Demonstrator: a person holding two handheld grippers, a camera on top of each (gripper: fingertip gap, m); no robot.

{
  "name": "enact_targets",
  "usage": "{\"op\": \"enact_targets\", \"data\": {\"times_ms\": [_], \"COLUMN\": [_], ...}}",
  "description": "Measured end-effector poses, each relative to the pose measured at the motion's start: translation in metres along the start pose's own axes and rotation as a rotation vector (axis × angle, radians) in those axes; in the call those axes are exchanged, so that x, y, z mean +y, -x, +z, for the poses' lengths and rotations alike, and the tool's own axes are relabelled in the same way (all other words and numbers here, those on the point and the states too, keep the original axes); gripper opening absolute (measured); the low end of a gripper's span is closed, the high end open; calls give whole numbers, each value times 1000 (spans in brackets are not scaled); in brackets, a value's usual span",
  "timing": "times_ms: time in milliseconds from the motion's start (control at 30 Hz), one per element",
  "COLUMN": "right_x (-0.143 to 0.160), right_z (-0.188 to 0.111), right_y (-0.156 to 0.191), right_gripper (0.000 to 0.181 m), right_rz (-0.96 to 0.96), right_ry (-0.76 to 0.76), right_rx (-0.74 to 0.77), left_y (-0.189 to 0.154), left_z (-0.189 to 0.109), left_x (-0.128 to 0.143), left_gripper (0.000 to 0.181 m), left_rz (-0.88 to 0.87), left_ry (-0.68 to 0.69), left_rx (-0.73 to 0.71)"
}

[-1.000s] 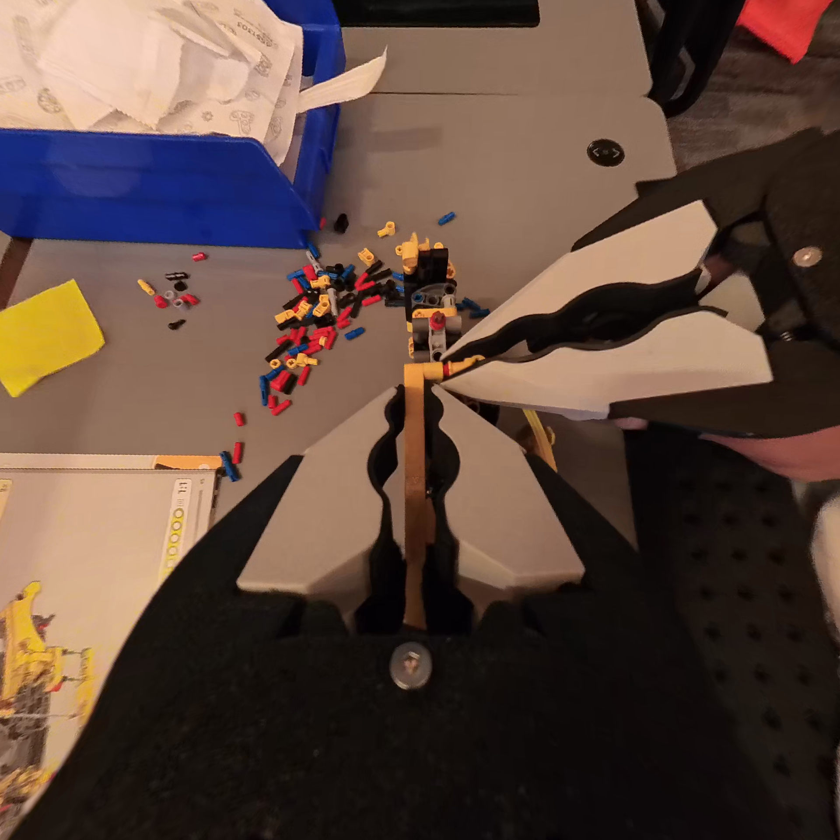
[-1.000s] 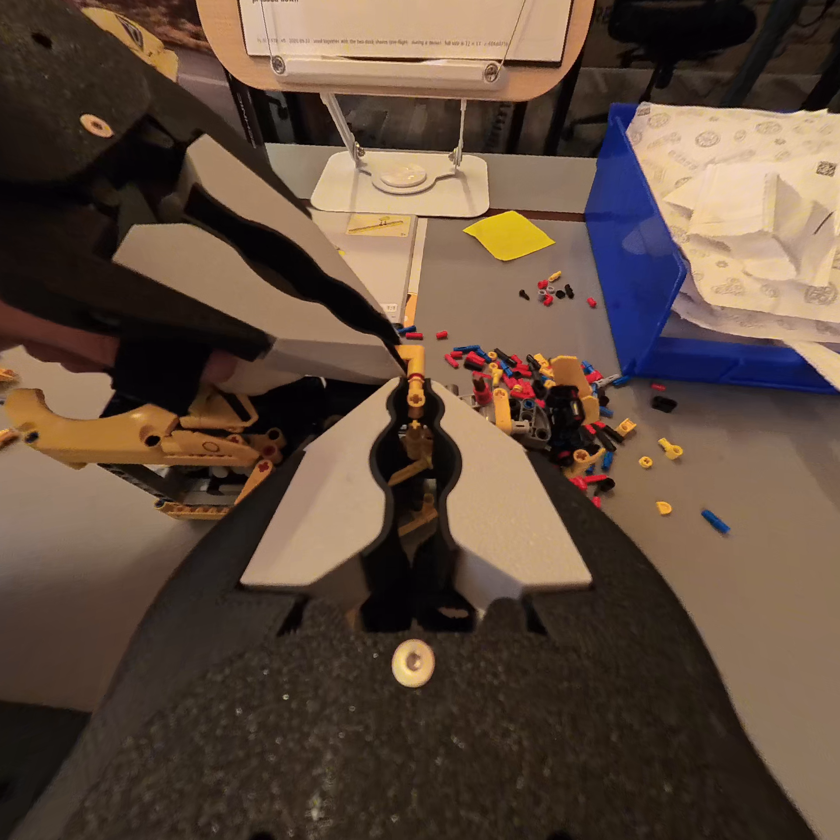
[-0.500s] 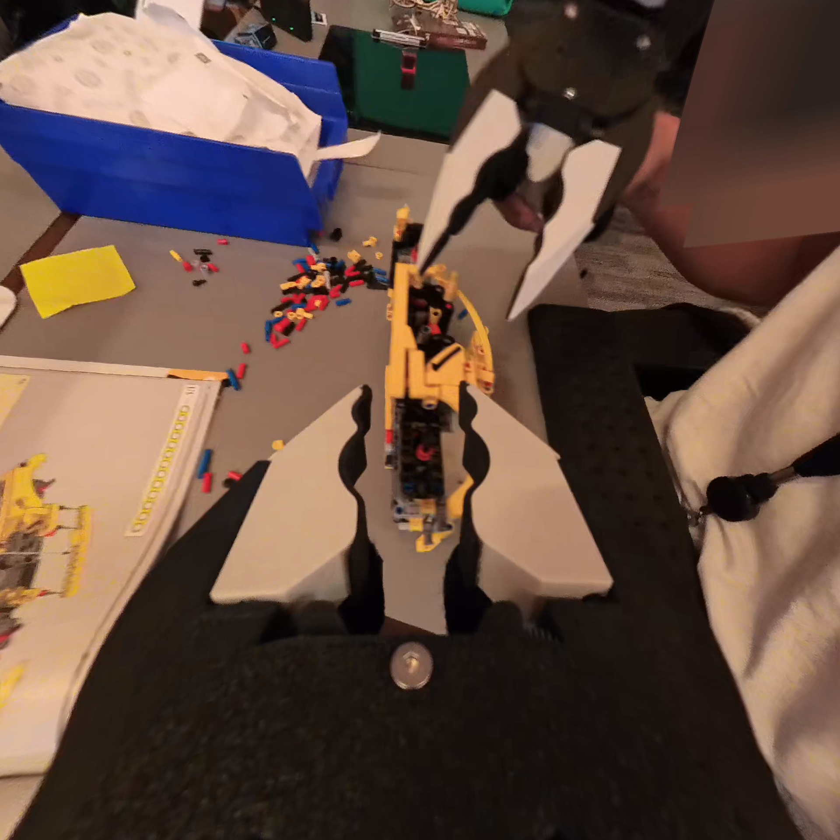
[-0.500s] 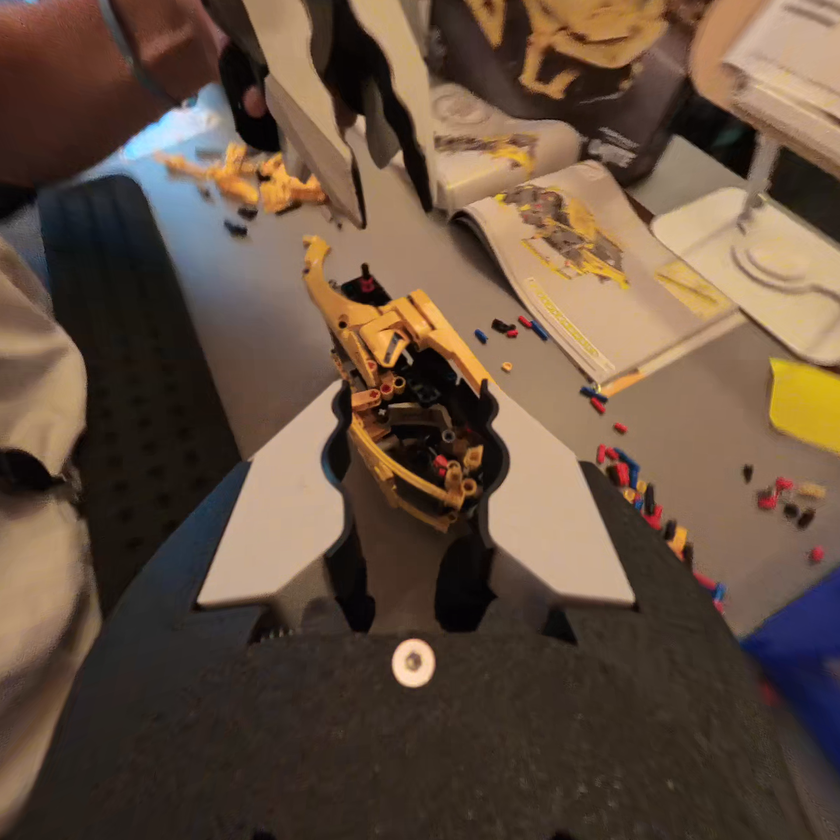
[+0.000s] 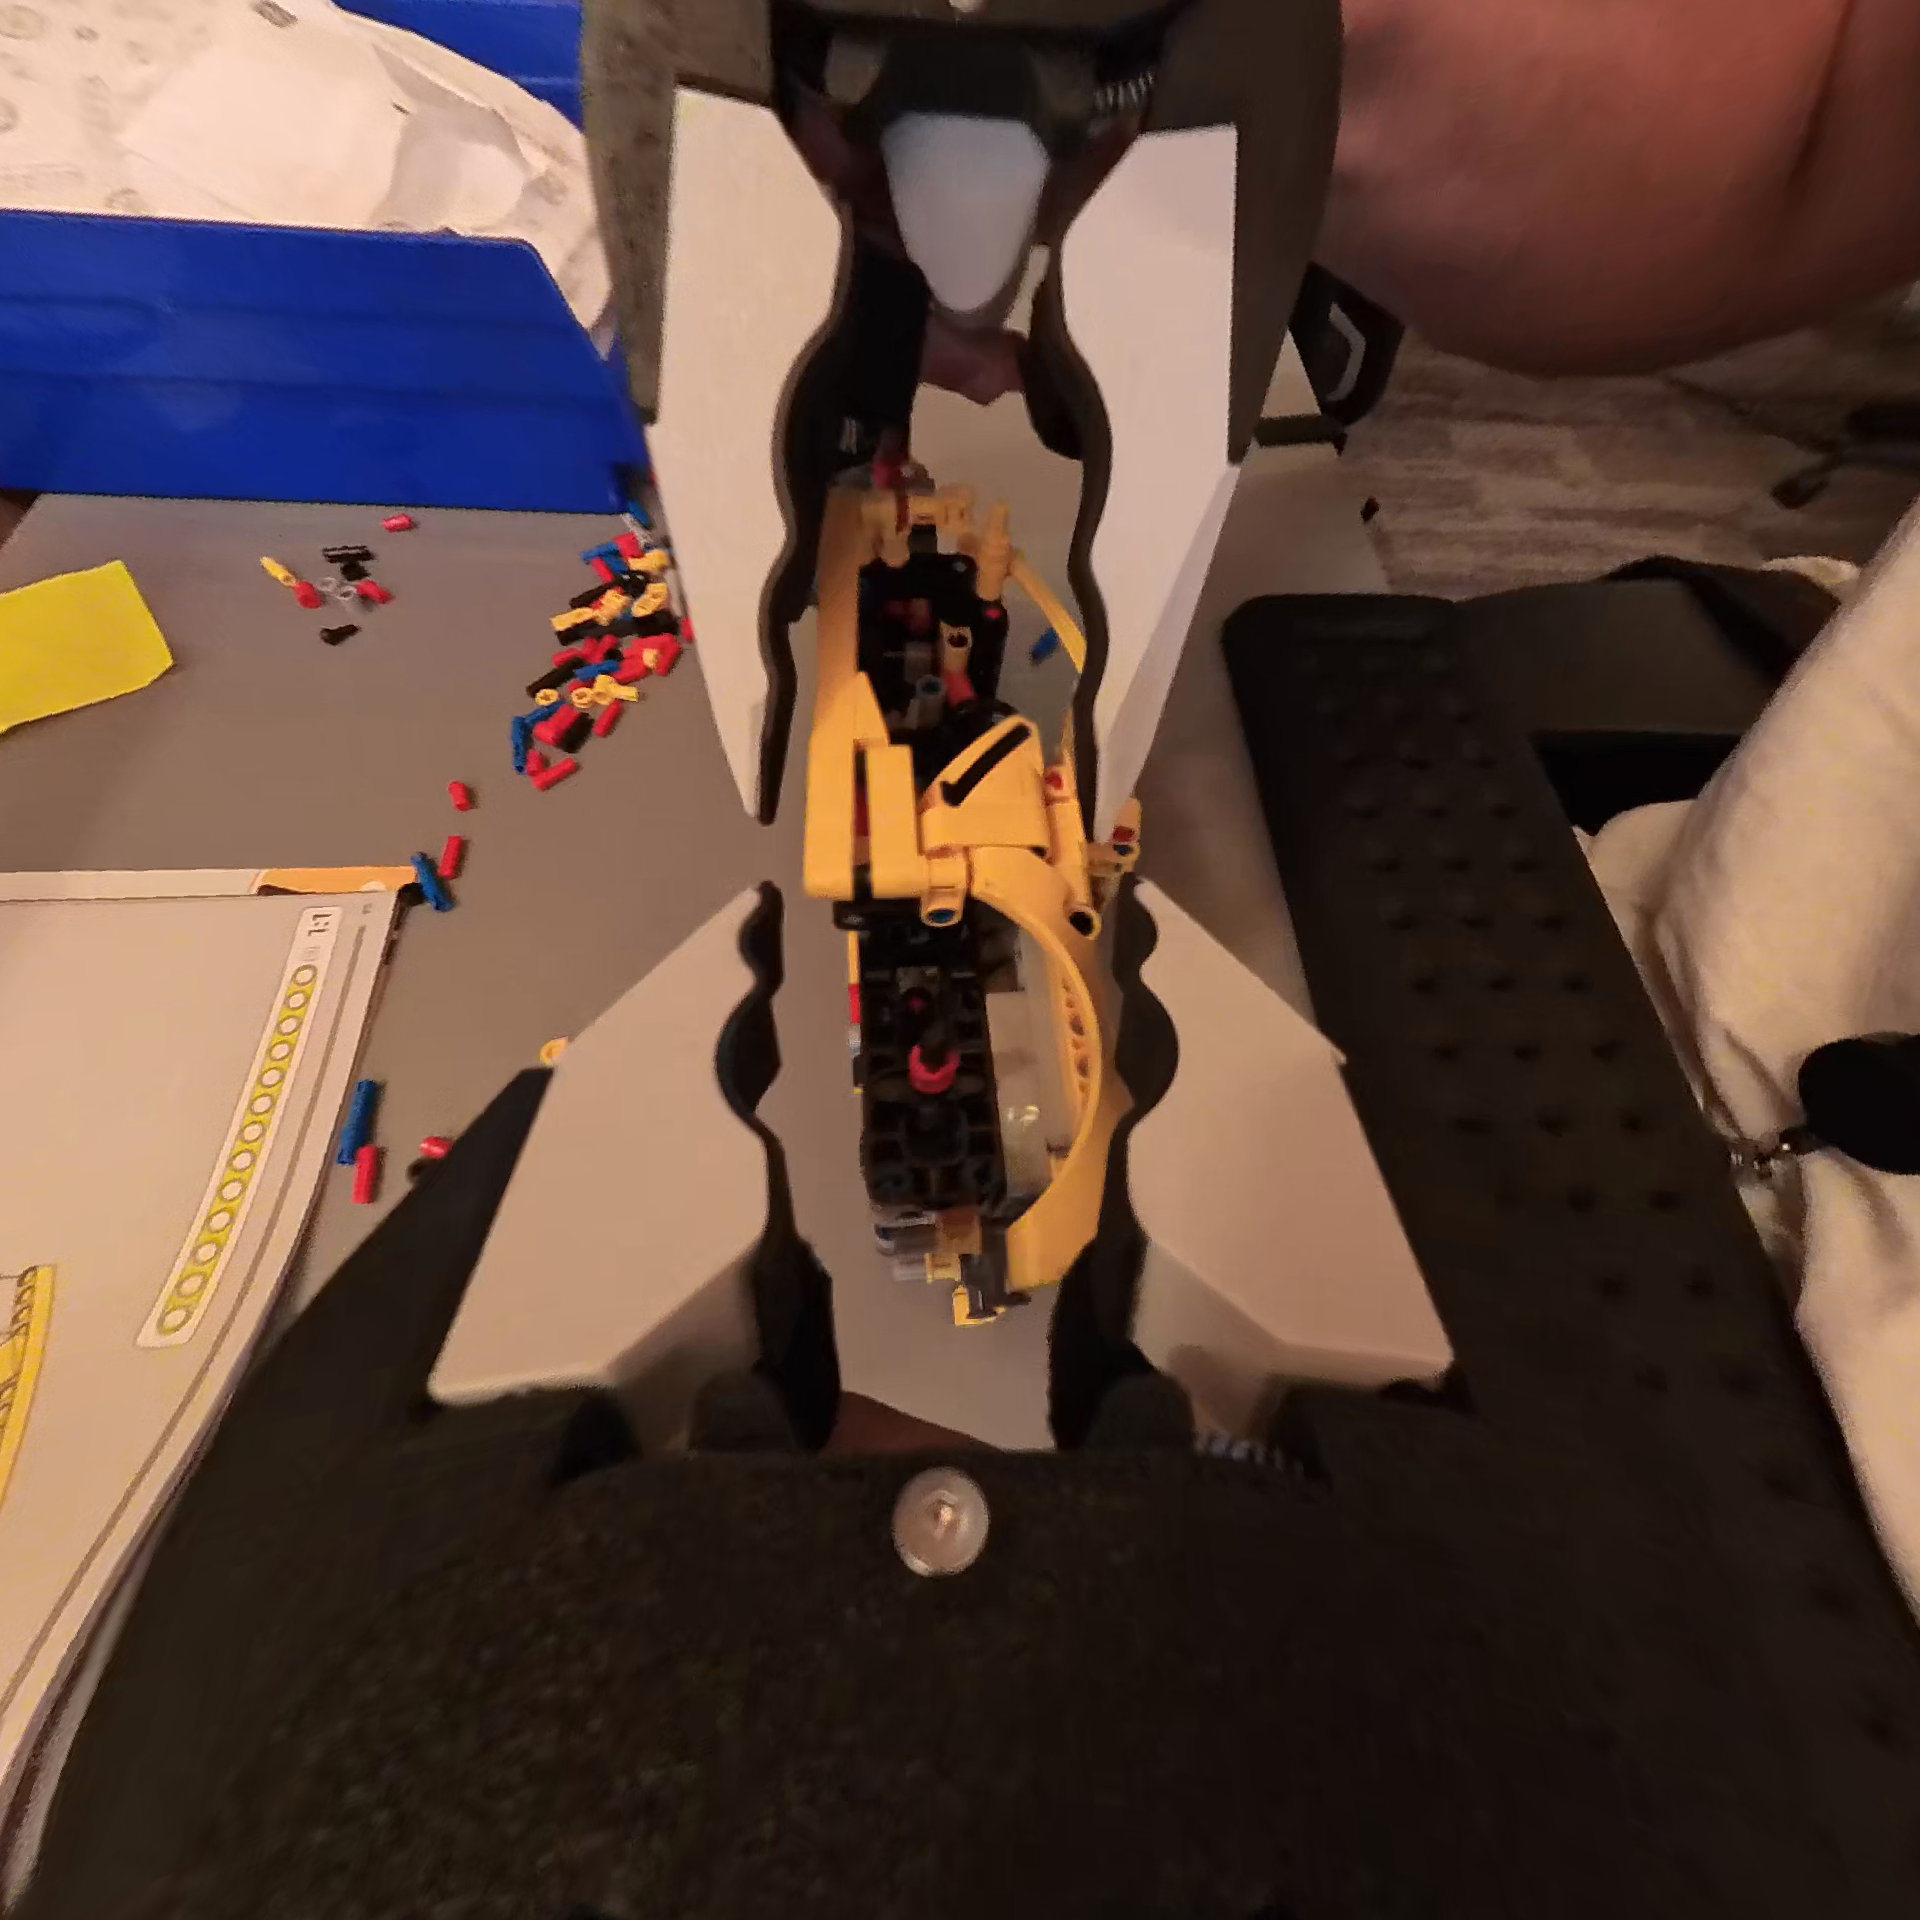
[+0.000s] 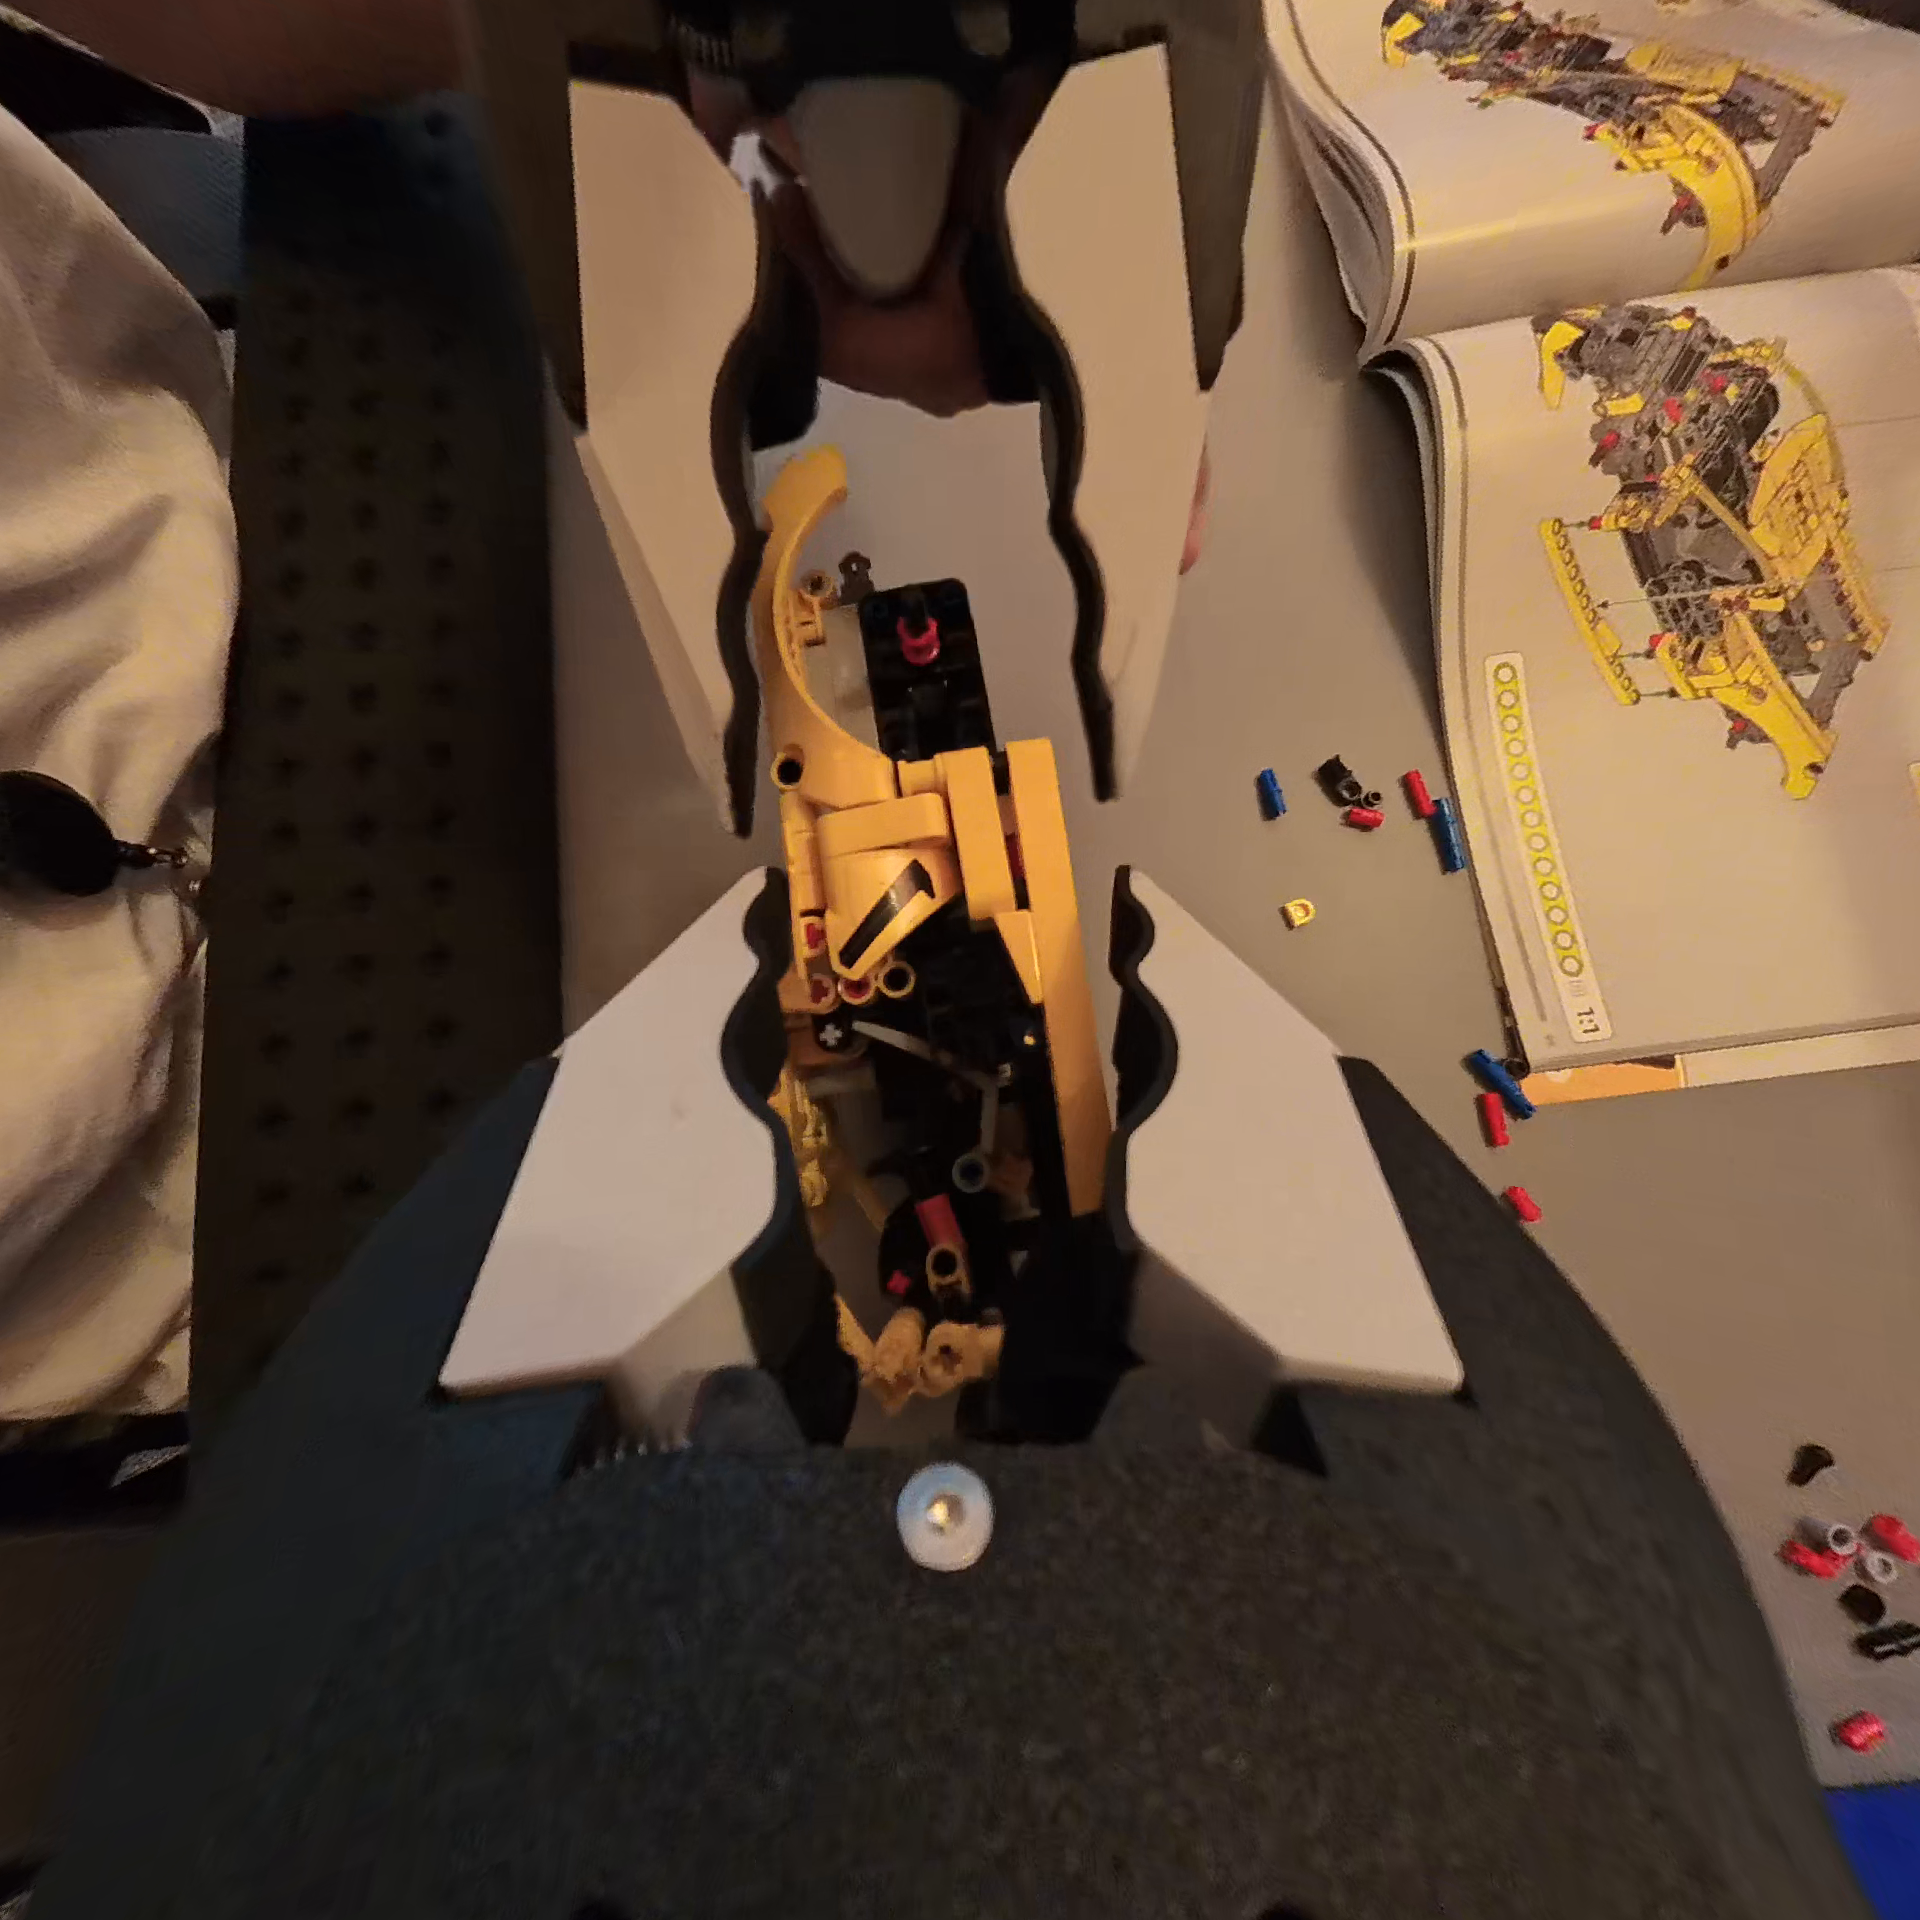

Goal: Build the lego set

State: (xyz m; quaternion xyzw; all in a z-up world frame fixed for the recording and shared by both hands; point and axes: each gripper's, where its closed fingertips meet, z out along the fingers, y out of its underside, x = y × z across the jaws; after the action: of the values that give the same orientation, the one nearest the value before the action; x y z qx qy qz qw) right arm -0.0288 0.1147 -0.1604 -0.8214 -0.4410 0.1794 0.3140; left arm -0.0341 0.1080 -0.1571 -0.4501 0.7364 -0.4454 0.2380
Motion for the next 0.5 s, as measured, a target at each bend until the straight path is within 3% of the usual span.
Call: {"op": "enact_targets", "data": {"times_ms": [233,500], "right_x": [0,-1], "right_z": [1,1], "right_y": [1,0], "right_gripper": [50,48], "right_rz": [-27,-25], "right_ry": [7,9], "right_rx": [-31,-52], "left_y": [0,1], "left_z": [6,5], "left_x": [2,2], "left_gripper": [51,51], "left_rz": [14,-9], "left_ry": [-10,3], "left_rx": [-9,-3]}}
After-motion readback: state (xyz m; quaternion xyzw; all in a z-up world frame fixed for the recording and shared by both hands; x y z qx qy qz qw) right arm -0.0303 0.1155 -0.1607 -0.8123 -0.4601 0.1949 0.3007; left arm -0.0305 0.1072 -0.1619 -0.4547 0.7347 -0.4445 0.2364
